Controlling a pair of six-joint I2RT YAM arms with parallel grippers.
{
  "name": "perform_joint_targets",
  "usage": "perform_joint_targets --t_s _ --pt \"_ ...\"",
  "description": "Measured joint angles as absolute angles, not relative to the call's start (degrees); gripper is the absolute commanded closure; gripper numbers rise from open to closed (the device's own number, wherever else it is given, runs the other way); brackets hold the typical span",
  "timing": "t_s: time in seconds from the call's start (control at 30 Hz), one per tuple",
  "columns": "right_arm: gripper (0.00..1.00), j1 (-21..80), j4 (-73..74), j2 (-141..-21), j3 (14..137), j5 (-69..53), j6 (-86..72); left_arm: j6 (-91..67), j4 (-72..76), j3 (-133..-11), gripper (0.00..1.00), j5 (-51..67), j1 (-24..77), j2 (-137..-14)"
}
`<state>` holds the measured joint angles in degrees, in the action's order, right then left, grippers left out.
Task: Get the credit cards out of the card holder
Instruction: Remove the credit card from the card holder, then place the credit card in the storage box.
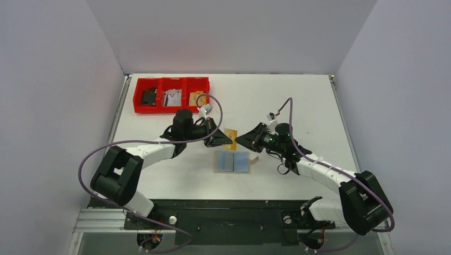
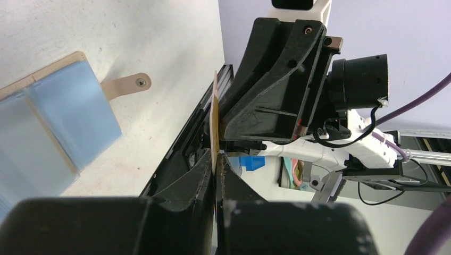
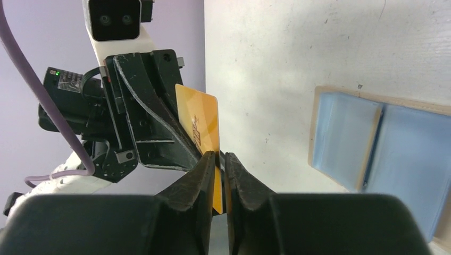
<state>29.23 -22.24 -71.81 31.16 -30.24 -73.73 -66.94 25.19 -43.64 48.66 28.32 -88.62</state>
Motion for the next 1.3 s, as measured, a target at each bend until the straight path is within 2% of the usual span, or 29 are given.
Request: perform_joint_targets --t_s 0.03,0.07,0.17,0.33,0.5,0.67,0.93,1.1,1.3 --pt "0.56 29.2 -21.9 -71.8 31.2 -30.2 -73.5 -67.1 25.3 -43.6 1.00 48.7 28.3 -88.6" --pt "0.41 29.3 -21.2 -71.8 31.3 -30.0 -73.0 -67.1 25.6 -43.4 1.00 48.7 28.3 -88.6" --pt "0.29 29.3 -17.8 -71.7 32.1 -28.9 -70.7 -67.0 25.5 -43.3 1.00 48.6 28.3 -88.6" --pt "0.28 29.3 -9.6 -69.8 34.3 -25.3 -66.2 -65.1 23.1 -43.3 1.00 47.5 28.3 -88.5" --pt "0.27 29.3 -3.3 -66.6 35.6 -20.5 -62.5 -60.5 14.4 -44.6 1.00 44.1 27.7 -86.6" --pt "0.27 29.3 2.3 -64.8 36.4 -16.8 -59.7 -53.0 1.6 -51.0 1.00 38.2 25.2 -83.7" --pt "0.27 29.2 8.1 -64.0 37.4 -13.8 -56.3 -44.8 -10.7 -59.6 1.00 29.6 17.8 -82.0" --pt "0.27 29.2 9.8 -63.9 38.5 -13.7 -55.0 -41.0 -13.5 -66.7 1.00 26.1 13.1 -85.6" --pt "0.28 28.9 12.1 -62.8 38.7 -13.7 -53.8 -36.7 -14.2 -77.5 1.00 26.2 8.0 -95.9"
